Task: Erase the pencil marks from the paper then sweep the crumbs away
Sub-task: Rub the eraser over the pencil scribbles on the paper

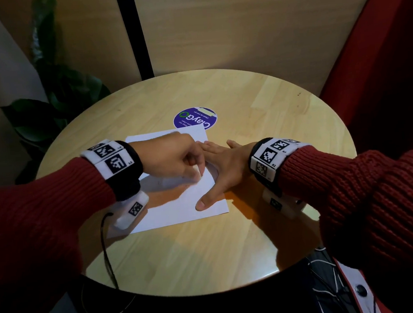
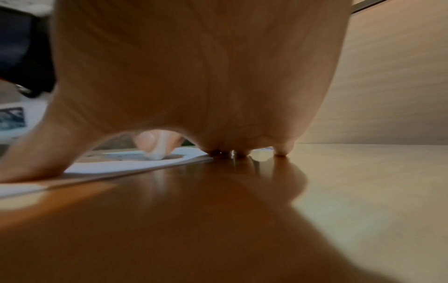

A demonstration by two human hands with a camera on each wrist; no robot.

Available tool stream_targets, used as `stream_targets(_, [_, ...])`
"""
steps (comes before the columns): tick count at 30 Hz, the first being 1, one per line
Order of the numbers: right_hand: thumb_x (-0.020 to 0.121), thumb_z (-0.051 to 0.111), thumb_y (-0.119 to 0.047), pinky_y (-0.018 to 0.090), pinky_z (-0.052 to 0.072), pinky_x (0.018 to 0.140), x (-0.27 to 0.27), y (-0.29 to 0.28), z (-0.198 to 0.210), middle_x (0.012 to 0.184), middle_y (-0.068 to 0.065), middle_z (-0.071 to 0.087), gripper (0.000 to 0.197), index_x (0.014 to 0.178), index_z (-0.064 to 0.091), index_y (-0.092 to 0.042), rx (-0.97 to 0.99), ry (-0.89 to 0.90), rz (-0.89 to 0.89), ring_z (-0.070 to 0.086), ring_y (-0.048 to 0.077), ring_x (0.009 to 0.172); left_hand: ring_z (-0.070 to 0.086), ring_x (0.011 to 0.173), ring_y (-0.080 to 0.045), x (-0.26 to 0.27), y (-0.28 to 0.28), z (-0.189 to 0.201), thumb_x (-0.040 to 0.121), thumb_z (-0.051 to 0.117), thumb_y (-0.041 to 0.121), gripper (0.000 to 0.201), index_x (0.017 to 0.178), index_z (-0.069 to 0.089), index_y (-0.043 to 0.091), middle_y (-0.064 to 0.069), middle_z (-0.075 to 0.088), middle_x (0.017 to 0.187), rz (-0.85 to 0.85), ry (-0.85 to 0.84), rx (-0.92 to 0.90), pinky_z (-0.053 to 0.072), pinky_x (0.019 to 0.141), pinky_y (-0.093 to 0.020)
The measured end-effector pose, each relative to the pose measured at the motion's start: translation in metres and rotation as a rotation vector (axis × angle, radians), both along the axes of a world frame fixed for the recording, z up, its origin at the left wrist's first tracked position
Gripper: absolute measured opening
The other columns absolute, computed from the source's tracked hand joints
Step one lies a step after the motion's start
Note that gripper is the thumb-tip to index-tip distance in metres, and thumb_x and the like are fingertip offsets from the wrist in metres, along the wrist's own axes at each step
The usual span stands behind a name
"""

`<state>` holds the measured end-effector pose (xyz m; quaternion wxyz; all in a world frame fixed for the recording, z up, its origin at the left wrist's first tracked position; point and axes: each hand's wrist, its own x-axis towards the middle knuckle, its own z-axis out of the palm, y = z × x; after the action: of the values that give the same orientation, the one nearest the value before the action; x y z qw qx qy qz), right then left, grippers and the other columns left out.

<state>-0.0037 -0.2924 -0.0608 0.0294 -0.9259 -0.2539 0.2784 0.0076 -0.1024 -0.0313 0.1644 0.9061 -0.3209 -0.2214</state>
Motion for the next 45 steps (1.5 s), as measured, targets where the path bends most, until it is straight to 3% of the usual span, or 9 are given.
stream_targets(7, [0.062, 0.067, -0.094, 0.057, -0.015, 0.124, -0.002, 0.002, 0.002, 0.171, -0.010, -0.026, 0.144, 0.163, -0.018, -0.038, 0.008, -0.007, -0.012, -0.024, 0.006, 0.156, 0.065, 0.067, 0.001, 0.000, 0.006, 0.000, 0.091, 0.081, 0.024, 0.006, 0.094, 0.081, 0.029, 0.015, 0.075, 0.072, 0.052, -0.062, 0.002, 0.049, 0.068, -0.017])
stream_targets(11, [0.062, 0.066, -0.095, 0.058, -0.011, 0.126, -0.005, 0.003, 0.004, 0.172, -0.008, -0.025, 0.146, 0.164, -0.017, -0.031, -0.041, -0.024, -0.016, -0.025, 0.008, 0.156, 0.068, 0.066, -0.001, -0.018, 0.004, 0.001, 0.093, 0.081, 0.019, 0.005, 0.095, 0.081, 0.023, 0.008, 0.078, 0.075, -0.060, 0.171, 0.011, 0.052, 0.068, -0.015])
stream_targets(16, [0.069, 0.064, -0.091, 0.063, -0.013, 0.123, -0.010, 0.005, 0.012, 0.170, 0.000, -0.030, 0.119, 0.159, -0.006, -0.057, -0.038, 0.020, 0.007, -0.028, 0.016, 0.156, 0.065, 0.063, 0.004, -0.011, 0.014, -0.001, 0.091, 0.080, 0.024, 0.005, 0.094, 0.080, 0.028, 0.013, 0.077, 0.072, 0.052, -0.022, -0.022, 0.045, 0.064, -0.014])
stream_targets(19, [0.067, 0.064, -0.092, 0.065, -0.012, 0.123, -0.011, 0.007, 0.012, 0.171, 0.003, -0.028, 0.118, 0.156, -0.008, -0.062, -0.036, 0.016, 0.006, -0.028, 0.019, 0.156, 0.067, 0.063, -0.001, -0.023, 0.012, 0.000, 0.093, 0.080, 0.020, 0.005, 0.097, 0.082, 0.023, 0.005, 0.079, 0.074, -0.039, 0.153, 0.002, 0.047, 0.064, -0.011])
stream_targets(24, [0.066, 0.065, -0.093, 0.066, -0.008, 0.123, -0.008, 0.011, 0.011, 0.172, 0.003, -0.023, 0.121, 0.154, -0.012, -0.063, -0.042, 0.004, -0.023, -0.024, 0.019, 0.158, 0.063, 0.063, 0.004, -0.012, 0.027, -0.002, 0.091, 0.081, 0.026, 0.005, 0.094, 0.082, 0.029, 0.018, 0.074, 0.068, 0.103, -0.078, -0.020, 0.044, 0.065, -0.015])
stream_targets(27, [0.059, 0.064, -0.097, 0.065, 0.002, 0.124, -0.001, 0.020, 0.007, 0.175, 0.002, -0.007, 0.126, 0.161, 0.006, -0.052, -0.040, -0.050, -0.023, -0.010, 0.022, 0.161, 0.064, 0.062, 0.004, -0.024, 0.023, -0.003, 0.092, 0.081, 0.022, 0.005, 0.095, 0.083, 0.026, 0.009, 0.078, 0.073, 0.016, 0.067, -0.027, 0.048, 0.065, -0.013])
stream_targets(33, [0.053, 0.072, -0.091, 0.048, 0.033, 0.121, 0.002, 0.027, 0.005, 0.170, -0.011, 0.017, 0.125, 0.156, 0.033, -0.032, 0.094, -0.001, -0.059, 0.031, 0.022, 0.154, 0.067, 0.068, 0.002, -0.021, 0.037, -0.007, 0.092, 0.078, 0.023, 0.006, 0.091, 0.079, 0.029, 0.014, 0.076, 0.071, 0.125, -0.062, -0.047, 0.048, 0.066, -0.013])
stream_targets(39, [0.073, 0.070, -0.084, 0.049, -0.006, 0.127, -0.011, 0.029, 0.017, 0.173, -0.008, -0.020, 0.121, 0.162, -0.006, -0.052, 0.017, 0.037, -0.007, -0.016, 0.018, 0.159, 0.067, 0.074, 0.005, -0.012, 0.047, -0.005, 0.094, 0.077, 0.026, 0.004, 0.094, 0.081, 0.029, 0.016, 0.076, 0.075, 0.151, -0.086, -0.011, 0.052, 0.075, -0.020])
stream_targets(45, [0.070, 0.069, -0.087, 0.053, -0.009, 0.127, -0.010, 0.032, 0.015, 0.172, 0.002, -0.024, 0.120, 0.159, -0.006, -0.057, 0.023, 0.034, 0.024, -0.023, 0.018, 0.158, 0.063, 0.062, 0.005, -0.019, 0.036, -0.001, 0.093, 0.082, 0.022, 0.004, 0.096, 0.081, 0.024, 0.021, 0.071, 0.063, 0.042, 0.059, 0.038, 0.044, 0.063, -0.009])
